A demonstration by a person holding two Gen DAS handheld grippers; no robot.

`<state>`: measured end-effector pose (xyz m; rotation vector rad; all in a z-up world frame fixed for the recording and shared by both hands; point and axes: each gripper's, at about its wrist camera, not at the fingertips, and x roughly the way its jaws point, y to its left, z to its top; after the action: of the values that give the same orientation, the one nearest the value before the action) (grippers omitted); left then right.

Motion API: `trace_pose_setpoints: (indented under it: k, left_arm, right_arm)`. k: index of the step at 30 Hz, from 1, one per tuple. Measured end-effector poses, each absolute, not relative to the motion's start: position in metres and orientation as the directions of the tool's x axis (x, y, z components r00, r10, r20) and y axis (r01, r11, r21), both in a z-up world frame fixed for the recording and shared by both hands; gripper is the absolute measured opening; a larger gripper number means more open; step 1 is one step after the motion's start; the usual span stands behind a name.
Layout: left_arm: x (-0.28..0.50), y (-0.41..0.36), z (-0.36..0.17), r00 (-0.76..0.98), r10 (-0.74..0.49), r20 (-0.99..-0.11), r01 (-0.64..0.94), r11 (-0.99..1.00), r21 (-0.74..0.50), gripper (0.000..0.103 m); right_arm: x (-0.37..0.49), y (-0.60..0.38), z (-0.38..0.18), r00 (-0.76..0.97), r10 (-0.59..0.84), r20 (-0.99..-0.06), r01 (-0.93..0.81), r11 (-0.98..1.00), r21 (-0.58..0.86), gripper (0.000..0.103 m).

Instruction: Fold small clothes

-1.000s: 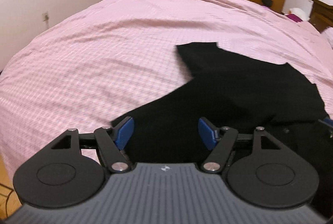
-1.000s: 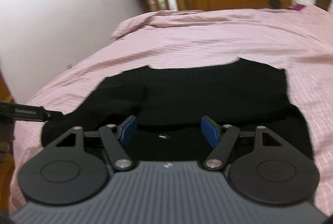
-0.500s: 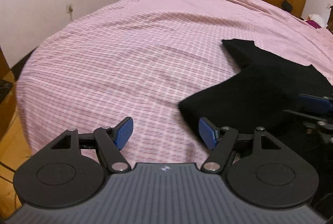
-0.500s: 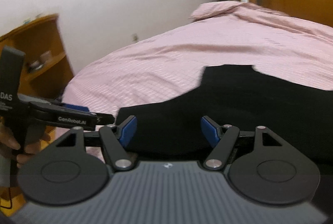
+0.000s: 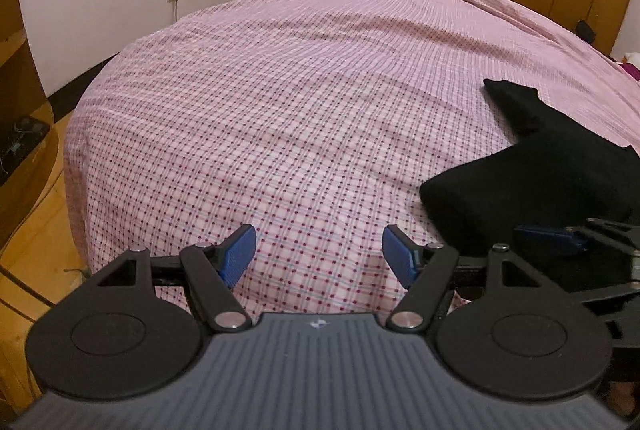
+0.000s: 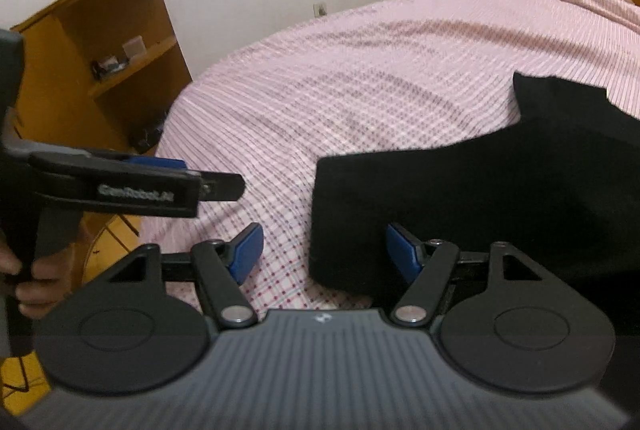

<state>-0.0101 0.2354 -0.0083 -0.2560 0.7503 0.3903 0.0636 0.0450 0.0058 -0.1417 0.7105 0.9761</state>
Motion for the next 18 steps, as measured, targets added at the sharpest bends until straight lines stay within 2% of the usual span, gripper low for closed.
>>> trace_pose_setpoints:
  k: [1,4,5,6,8,13,18]
  left_arm:
    - [-0.010,0.235,-0.009,0.665,0.250,-0.703,-0.430,0.899,-0.087,0.075]
    - [-0.009,0.232,-0.009,0.667,0.247,-0.703,-0.424,0.901,-0.086,0.075]
    - [-0.008,0.231,-0.008,0.668,0.246,-0.703,-0.423,0.902,-0.085,0.075]
    - [-0.008,0.230,-0.008,0.668,0.246,-0.702,-0.421,0.903,-0.084,0.075]
    - [-0.006,0.227,-0.008,0.669,0.243,-0.702,-0.414,0.907,-0.081,0.075]
    - [-0.002,0.216,-0.004,0.678,0.232,-0.698,-0.389,0.918,-0.072,0.075]
    - [0.004,0.204,0.001,0.695,0.214,-0.687,-0.358,0.931,-0.073,0.075]
  right_arm:
    - [0.064,0.046,0.003,0.360,0.702,-0.615,-0.796,0.574,0.189,0.065]
    - [0.064,0.050,-0.003,0.388,0.682,-0.620,-0.797,0.587,0.147,0.048]
    - [0.064,0.049,-0.003,0.398,0.677,-0.619,-0.795,0.592,0.135,0.037]
    - [0.065,0.047,-0.001,0.404,0.676,-0.616,-0.793,0.595,0.133,0.032]
    - [0.068,0.042,0.003,0.400,0.690,-0.603,-0.791,0.593,0.154,0.015]
    - [0.071,0.016,0.030,0.440,0.731,-0.521,-0.767,0.608,0.206,0.012]
    - [0.075,-0.032,0.071,0.531,0.752,-0.391,-0.717,0.644,0.266,0.012]
